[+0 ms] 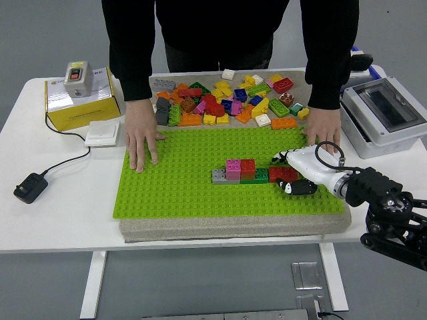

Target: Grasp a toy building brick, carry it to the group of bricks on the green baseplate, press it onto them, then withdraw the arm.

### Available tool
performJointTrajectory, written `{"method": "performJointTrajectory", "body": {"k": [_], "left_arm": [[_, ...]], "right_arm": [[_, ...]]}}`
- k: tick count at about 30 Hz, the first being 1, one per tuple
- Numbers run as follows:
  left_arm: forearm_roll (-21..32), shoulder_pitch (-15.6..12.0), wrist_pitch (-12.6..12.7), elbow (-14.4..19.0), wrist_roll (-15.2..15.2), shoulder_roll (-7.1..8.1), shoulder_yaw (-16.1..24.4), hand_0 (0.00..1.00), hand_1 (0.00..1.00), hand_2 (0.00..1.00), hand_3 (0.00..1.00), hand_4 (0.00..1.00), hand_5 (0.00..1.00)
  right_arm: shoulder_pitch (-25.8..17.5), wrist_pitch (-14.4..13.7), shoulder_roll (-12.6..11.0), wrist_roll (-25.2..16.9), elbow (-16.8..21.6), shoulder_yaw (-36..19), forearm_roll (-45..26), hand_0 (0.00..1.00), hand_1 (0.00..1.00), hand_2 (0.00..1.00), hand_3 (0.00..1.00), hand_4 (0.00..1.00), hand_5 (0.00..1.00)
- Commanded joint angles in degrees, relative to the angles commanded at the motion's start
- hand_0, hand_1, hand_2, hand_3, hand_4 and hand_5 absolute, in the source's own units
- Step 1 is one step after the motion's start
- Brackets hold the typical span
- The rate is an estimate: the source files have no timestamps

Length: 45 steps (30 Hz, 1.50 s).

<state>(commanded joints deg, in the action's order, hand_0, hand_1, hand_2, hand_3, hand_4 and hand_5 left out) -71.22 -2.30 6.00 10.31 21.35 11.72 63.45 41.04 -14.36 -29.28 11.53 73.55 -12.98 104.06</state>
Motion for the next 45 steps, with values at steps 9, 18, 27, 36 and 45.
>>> {"method": "performJointTrajectory", "body": {"k": [9, 18, 27, 36, 45], "left_arm": [[-0.12, -0.01, 0.04, 0.0, -0.04, -0.01, 0.09, 0.672, 0.646, 0.473, 0.623, 0.061, 0.649], [-0.06, -0.14, 0.11, 0.0, -0.02, -0.07, 0.29, 0.671, 0.646, 0.473, 0.623, 0.059, 0.648], [-0.13, -0.3, 0.17, 0.0, 0.05, -0.24, 0.38, 0.67, 0.644, 0.472, 0.622, 0.059, 0.647], [-0.17, -0.32, 0.18, 0.0, -0.07, -0.14, 0.29, 0.67, 0.644, 0.47, 0.623, 0.059, 0.647], [-0.23, -0.21, 0.15, 0.0, -0.22, -0.1, 0.29, 0.67, 0.644, 0.47, 0.622, 0.06, 0.647]], "right_arm": [[-0.96, 0.41, -2.17, 0.86, 3.58, -3.92, 0.57, 0.123, 0.193, 0.756, 0.791, 0.577, 0.491], [-4.33, 2.56, -7.32, 3.85, 12.36, -8.48, 3.15, 0.123, 0.193, 0.757, 0.791, 0.572, 0.5], [-5.48, 2.57, -7.26, 3.9, 13.0, -7.22, 2.84, 0.125, 0.19, 0.757, 0.705, 0.093, 0.465], [-5.7, 2.14, -5.23, 2.76, 10.18, -5.77, 1.42, 0.126, 0.182, 0.705, 0.663, 0.002, 0.479], [-4.8, 2.02, -3.97, 2.41, 8.53, -5.61, 1.13, 0.127, 0.18, 0.7, 0.663, 0.002, 0.464]]}}
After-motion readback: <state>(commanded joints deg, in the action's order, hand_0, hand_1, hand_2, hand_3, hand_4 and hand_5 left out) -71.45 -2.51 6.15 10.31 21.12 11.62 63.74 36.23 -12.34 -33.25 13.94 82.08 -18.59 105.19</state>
